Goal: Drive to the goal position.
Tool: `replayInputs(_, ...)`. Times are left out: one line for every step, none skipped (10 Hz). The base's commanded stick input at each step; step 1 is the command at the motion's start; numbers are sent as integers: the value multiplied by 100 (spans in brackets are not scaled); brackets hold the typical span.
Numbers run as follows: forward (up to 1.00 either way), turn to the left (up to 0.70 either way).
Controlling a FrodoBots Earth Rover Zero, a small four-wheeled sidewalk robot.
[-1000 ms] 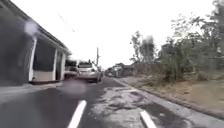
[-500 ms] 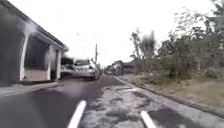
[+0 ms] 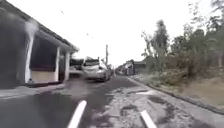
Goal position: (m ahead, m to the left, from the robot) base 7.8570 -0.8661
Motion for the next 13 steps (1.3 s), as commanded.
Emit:
replayInputs(100,-37)
replayInputs(100,-37)
replayInputs(100,-40)
replayInputs(100,-39)
replayInputs(100,-3)
replayInputs(100,0)
replayInputs(100,2)
replayInputs(100,2)
replayInputs(100,4)
replayInputs(100,6)
replayInputs(100,0)
replayInputs(100,0)
replayInputs(100,2)
